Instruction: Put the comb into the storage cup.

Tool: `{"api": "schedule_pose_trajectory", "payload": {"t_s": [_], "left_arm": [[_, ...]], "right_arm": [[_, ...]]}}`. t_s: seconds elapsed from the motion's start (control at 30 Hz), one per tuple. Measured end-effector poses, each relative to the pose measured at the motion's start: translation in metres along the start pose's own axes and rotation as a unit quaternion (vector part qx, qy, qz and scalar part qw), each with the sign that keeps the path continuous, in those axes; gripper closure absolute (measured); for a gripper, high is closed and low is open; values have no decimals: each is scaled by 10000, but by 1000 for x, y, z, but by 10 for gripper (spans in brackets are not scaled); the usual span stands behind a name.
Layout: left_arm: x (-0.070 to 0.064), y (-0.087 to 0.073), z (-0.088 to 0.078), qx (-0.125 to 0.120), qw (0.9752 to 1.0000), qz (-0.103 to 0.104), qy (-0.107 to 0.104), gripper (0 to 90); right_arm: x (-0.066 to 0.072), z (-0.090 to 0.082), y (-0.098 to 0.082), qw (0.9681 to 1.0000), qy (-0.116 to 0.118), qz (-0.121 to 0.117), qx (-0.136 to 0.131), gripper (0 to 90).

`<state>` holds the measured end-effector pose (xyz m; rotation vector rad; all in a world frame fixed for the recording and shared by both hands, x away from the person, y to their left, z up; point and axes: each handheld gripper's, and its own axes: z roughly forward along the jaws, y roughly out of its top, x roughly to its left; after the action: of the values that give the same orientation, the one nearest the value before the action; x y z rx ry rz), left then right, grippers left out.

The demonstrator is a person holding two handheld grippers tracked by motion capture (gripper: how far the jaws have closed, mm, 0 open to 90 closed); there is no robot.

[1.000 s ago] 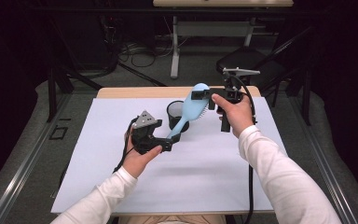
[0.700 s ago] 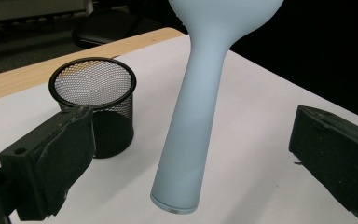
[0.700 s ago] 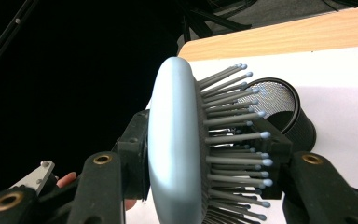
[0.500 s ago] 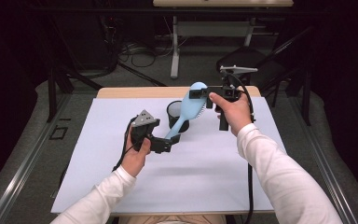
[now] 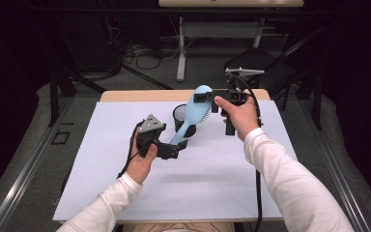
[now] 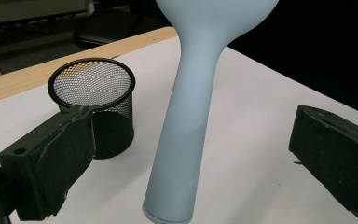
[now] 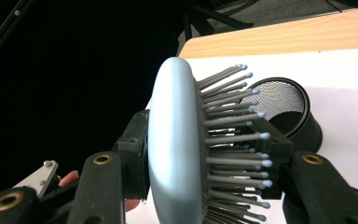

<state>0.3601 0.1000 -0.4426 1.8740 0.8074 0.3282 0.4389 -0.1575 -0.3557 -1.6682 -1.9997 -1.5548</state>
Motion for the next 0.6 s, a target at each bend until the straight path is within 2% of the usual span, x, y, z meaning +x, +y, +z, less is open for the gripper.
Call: {"api": "schedule_pose_trajectory", "payload": {"t_s": [0.1, 0.3, 0.6], "left_arm": [[2, 1, -3, 72, 9999, 67, 111, 6], [10, 2, -10, 35, 9998, -202, 75, 6], [27, 0, -21, -34, 9985, -482, 269, 6]], "right_arm": [[1, -1, 0, 10000, -12, -23, -7, 490], [1, -2, 1, 10000, -67, -63, 4, 490], [3, -2, 3, 9999, -109, -108, 2, 490]]}}
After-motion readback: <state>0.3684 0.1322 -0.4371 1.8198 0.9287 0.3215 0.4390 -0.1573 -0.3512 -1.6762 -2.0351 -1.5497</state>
